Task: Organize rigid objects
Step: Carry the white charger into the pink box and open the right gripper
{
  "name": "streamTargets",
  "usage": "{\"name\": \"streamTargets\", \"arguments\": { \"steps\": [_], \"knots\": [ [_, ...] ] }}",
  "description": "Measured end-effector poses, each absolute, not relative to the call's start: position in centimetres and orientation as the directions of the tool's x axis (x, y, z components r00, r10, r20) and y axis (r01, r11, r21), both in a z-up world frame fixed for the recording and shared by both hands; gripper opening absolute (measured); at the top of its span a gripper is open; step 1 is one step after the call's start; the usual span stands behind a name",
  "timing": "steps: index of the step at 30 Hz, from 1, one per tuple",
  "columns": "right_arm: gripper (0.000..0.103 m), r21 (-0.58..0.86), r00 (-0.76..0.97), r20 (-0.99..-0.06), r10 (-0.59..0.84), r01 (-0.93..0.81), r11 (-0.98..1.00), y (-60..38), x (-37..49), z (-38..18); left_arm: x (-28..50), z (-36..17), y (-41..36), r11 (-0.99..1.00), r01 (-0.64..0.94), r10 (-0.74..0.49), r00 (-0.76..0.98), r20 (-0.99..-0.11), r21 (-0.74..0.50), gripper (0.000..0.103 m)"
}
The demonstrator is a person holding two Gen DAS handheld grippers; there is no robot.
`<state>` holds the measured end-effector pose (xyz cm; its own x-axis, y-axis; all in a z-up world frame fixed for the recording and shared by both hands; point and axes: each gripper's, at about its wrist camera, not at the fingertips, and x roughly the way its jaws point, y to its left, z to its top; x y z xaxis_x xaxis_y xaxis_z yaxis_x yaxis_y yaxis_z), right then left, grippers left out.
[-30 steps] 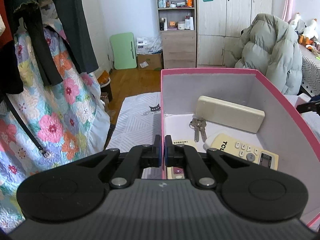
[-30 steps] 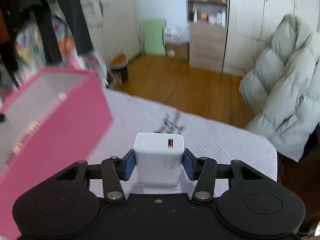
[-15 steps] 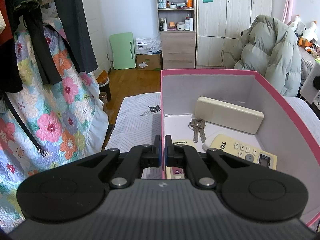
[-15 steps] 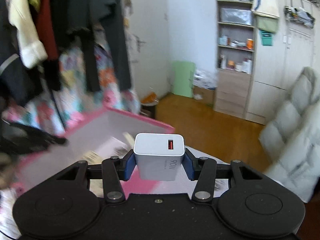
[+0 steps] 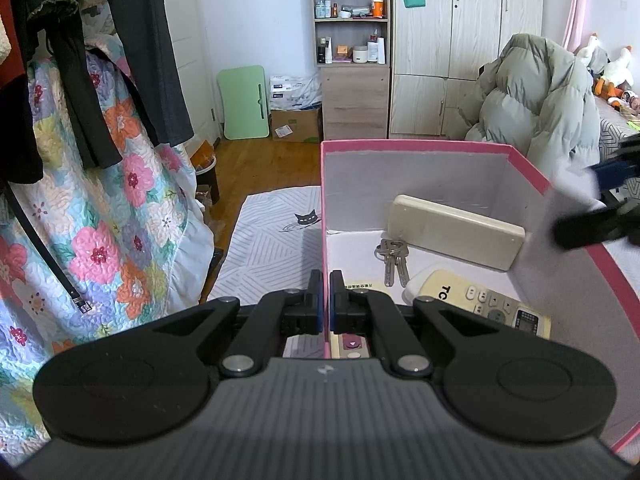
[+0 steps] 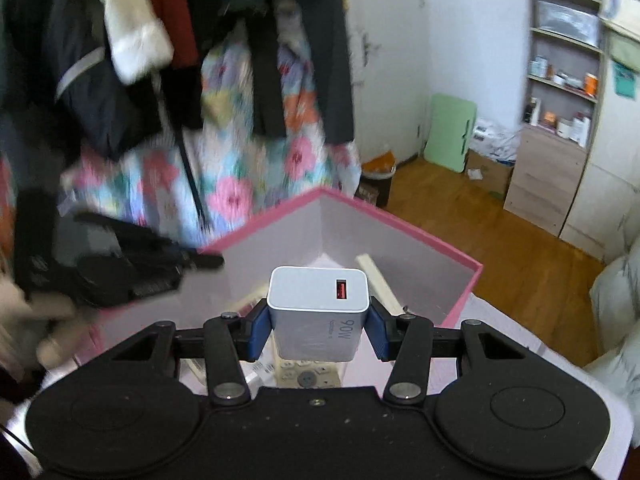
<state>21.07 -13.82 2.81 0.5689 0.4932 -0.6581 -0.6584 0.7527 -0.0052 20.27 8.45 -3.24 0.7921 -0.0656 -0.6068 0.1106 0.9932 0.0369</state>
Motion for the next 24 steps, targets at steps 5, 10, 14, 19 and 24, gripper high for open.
{"name": "streamTargets", "arguments": {
  "steps": [5, 10, 14, 19, 24],
  "knots": [
    [0.054, -0.193, 0.579, -0.75, 0.32, -0.654, 0.732, -10.8, 22.5, 1.0, 20.4, -3.2, 8.5, 0.993, 0.113, -0.067, 0.793, -0.605, 0.039, 0.002],
    [0.054, -0.265, 0.56, -0.794, 0.236, -0.668, 0.696, -8.5, 24.3, -0.5, 20.4, -3.2, 8.6, 0.993, 0.114, -0.071, 0.796, -0.602, 0.034, 0.002],
    [0.054, -0.265, 0.542, -0.813, 0.215, -0.672, 0.692, -7.4, 25.6, -1.4, 20.4, -3.2, 8.7, 0.993, 0.114, -0.072, 0.796, -0.601, 0.033, 0.002],
    [0.065, -0.211, 0.571, -0.767, 0.292, -0.655, 0.726, -7.2, 26.1, -0.4, 20.4, -3.3, 8.6, 0.992, 0.119, -0.072, 0.796, -0.602, 0.04, 0.003],
    [0.065, -0.087, 0.612, -0.688, 0.389, -0.601, 0.794, -9.8, 25.6, 2.1, 20.5, -3.4, 8.5, 0.991, 0.125, -0.073, 0.795, -0.602, 0.045, 0.003]
  ]
}}
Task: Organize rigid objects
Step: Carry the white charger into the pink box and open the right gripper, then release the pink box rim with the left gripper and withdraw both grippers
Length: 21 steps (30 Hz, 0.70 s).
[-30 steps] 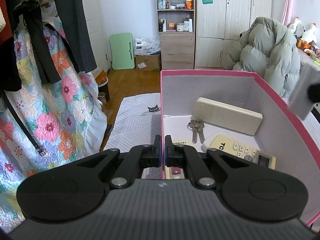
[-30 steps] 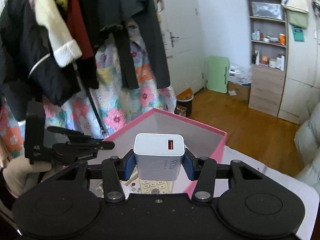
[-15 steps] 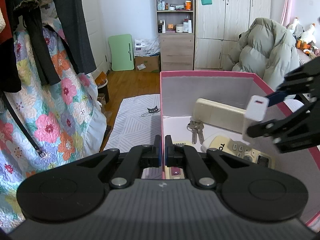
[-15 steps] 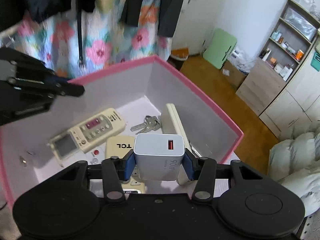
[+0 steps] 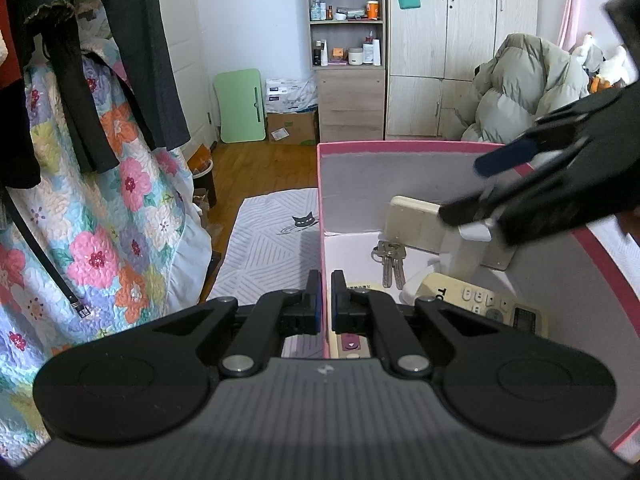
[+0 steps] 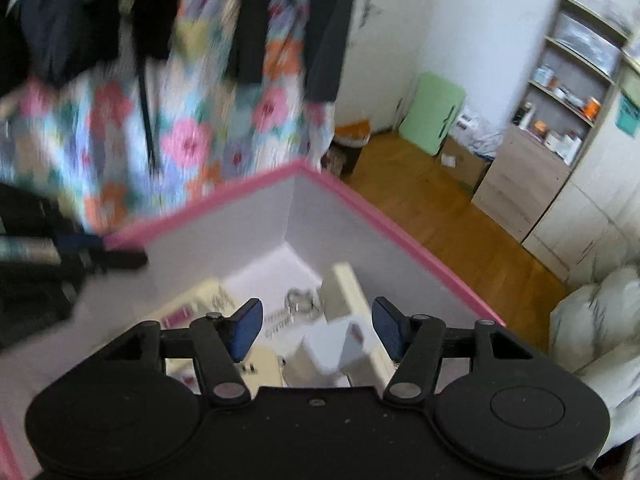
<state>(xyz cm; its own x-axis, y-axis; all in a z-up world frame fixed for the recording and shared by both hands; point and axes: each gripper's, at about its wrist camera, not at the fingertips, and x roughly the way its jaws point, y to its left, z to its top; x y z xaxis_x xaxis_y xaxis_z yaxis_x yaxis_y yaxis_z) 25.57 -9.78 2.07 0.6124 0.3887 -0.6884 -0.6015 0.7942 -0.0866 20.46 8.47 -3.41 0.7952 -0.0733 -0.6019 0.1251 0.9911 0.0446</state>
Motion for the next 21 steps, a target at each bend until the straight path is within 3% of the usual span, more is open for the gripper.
{"name": "streamTargets", "arguments": {
  "steps": [9, 17, 21],
  "knots": [
    [0.065, 0.292, 0.657, -0.53, 0.536, -0.452, 0.843, -17.9, 20.0, 4.0, 20.5, -3.4, 8.6, 0.991, 0.124, -0.073, 0.795, -0.602, 0.044, 0.004],
    [0.065, 0.354, 0.733, -0.472, 0.49, -0.351, 0.867, -20.1, 14.3, 3.1, 20.5, -3.4, 8.7, 0.991, 0.125, -0.075, 0.795, -0.602, 0.041, 0.004],
    [0.065, 0.317, 0.761, -0.467, 0.45, -0.331, 0.889, -19.9, 12.1, 2.7, 20.5, -3.4, 8.2, 0.99, 0.121, -0.052, 0.796, -0.603, 0.073, 0.004]
  ]
}}
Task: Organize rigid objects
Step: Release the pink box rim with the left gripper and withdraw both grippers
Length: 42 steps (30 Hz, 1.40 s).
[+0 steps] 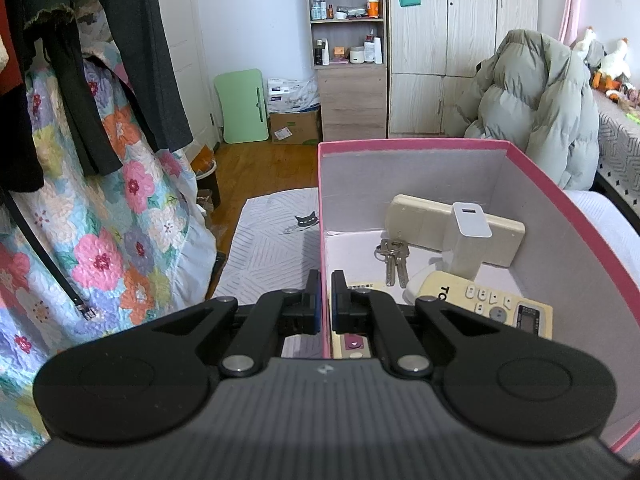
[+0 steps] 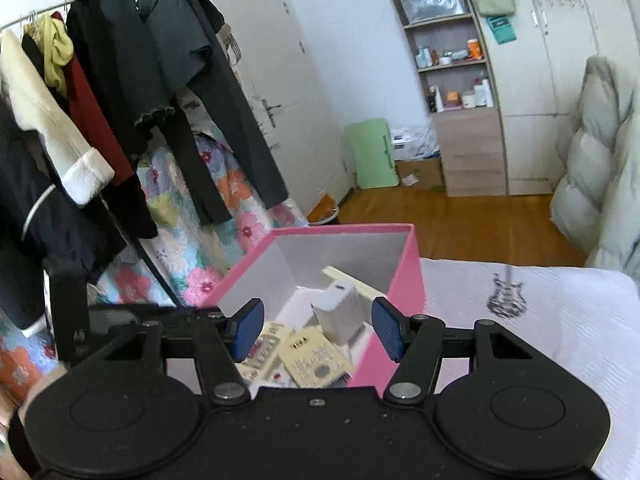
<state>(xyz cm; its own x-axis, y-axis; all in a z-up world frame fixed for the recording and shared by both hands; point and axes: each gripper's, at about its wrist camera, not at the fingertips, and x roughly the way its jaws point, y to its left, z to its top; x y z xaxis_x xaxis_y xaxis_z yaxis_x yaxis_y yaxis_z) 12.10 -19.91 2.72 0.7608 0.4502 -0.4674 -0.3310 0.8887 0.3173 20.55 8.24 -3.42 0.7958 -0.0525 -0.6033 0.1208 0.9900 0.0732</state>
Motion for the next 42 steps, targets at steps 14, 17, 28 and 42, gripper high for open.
{"name": "streamTargets", "arguments": {
  "steps": [14, 17, 28, 42],
  "knots": [
    [0.07, 0.261, 0.824, -0.412, 0.39, -0.303, 0.917, -20.9, 8.7, 4.3, 18.1, -0.8, 8.1, 0.995, 0.069, -0.001, 0.757, -0.654, 0.078, 0.008],
    [0.072, 0.254, 0.825, -0.414, 0.385, -0.302, 0.919, -21.3, 7.5, 4.8, 15.6, 1.0, 7.8, 0.996, 0.053, 0.008, 0.772, -0.635, 0.077, 0.01],
    [0.073, 0.194, 0.83, -0.466, 0.307, -0.242, 0.951, -21.8, 3.1, 5.0, 7.1, 3.4, 5.3, 0.999, 0.022, -0.001, 0.782, -0.623, 0.026, 0.046],
    [0.101, 0.101, 0.836, -0.513, 0.197, -0.17, 0.98, -21.7, -1.7, 5.6, 1.7, 2.9, 2.4, 0.999, 0.046, -0.043, 0.777, -0.628, -0.011, 0.093]
  ]
}}
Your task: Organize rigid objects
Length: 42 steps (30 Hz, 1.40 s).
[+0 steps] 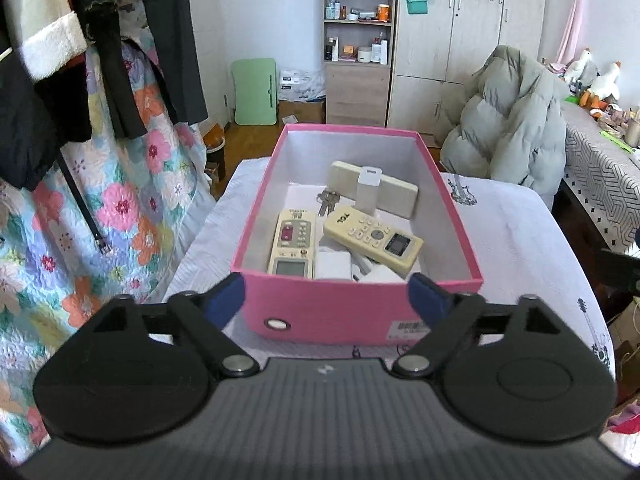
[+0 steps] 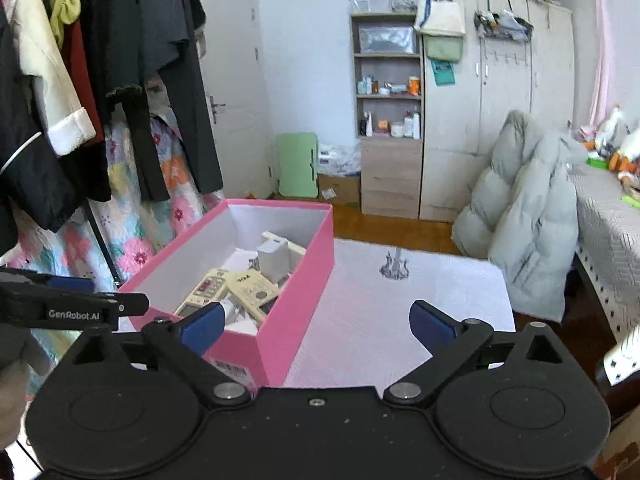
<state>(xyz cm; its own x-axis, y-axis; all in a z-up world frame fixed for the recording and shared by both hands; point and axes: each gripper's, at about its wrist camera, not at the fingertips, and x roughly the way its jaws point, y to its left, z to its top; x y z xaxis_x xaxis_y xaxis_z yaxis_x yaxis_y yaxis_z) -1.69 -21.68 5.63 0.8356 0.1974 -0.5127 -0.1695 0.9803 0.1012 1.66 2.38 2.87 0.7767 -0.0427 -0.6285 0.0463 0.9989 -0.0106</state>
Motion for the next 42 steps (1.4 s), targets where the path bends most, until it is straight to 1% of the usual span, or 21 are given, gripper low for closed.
{"name": "streamTargets", "arguments": {
  "steps": [1, 5, 10, 14, 22, 26, 32, 36, 38, 42],
  "knots": [
    [0.101, 0.111, 0.832, -0.519, 0.196, -0.162, 0.981, -21.9, -1.7, 5.6, 1.5, 2.8, 2.3, 0.999, 0.047, -0.042, 0.773, -0.633, -0.01, 0.095],
    [0.101, 0.134, 0.821, -0.546, 0.166, -0.11, 0.985, -22.6, -1.9, 5.2, 1.1, 2.5, 2.3, 0.999, 0.041, -0.04, 0.759, -0.65, -0.013, 0.099],
    [0.101, 0.163, 0.818, -0.544, 0.185, -0.113, 0.98, -23.3, -2.8, 4.9, 0.8, 2.4, 2.0, 0.999, 0.051, -0.043, 0.75, -0.66, -0.007, 0.099],
    [0.101, 0.115, 0.828, -0.543, 0.14, -0.092, 0.989, -23.1, -3.2, 4.9, 0.8, 2.4, 1.8, 0.998, 0.063, -0.048, 0.741, -0.67, -0.002, 0.099],
    [0.101, 0.067, 0.823, -0.553, 0.125, -0.106, 0.992, -22.9, -3.4, 4.6, 0.6, 2.0, 1.4, 0.998, 0.057, -0.022, 0.728, -0.686, 0.028, 0.099],
    [0.101, 0.075, 0.818, -0.561, 0.123, -0.098, 0.992, -23.0, -3.1, 4.4, 0.4, 1.6, 1.0, 0.997, 0.063, -0.019, 0.72, -0.693, 0.039, 0.099],
    [0.101, 0.045, 0.808, -0.58, 0.102, -0.093, 0.995, -22.9, -2.9, 4.0, 0.4, 1.3, 0.6, 0.997, 0.054, 0.0, 0.711, -0.703, 0.055, 0.099],
    [0.101, 0.06, 0.803, -0.586, 0.107, -0.088, 0.994, -23.4, -2.9, 3.8, 0.3, 1.1, 0.1, 0.994, 0.055, 0.024, 0.711, -0.703, 0.09, 0.099],
    [0.101, 0.059, 0.806, -0.581, 0.11, -0.093, 0.994, -23.6, -3.0, 3.7, 0.2, 1.2, -0.2, 0.993, 0.061, 0.028, 0.718, -0.695, 0.102, 0.099],
    [0.101, 0.064, 0.818, -0.565, 0.113, -0.093, 0.994, -24.0, -3.4, 3.7, -0.2, 1.3, -0.3, 0.994, 0.067, 0.014, 0.727, -0.687, 0.09, 0.099]
  ]
}}
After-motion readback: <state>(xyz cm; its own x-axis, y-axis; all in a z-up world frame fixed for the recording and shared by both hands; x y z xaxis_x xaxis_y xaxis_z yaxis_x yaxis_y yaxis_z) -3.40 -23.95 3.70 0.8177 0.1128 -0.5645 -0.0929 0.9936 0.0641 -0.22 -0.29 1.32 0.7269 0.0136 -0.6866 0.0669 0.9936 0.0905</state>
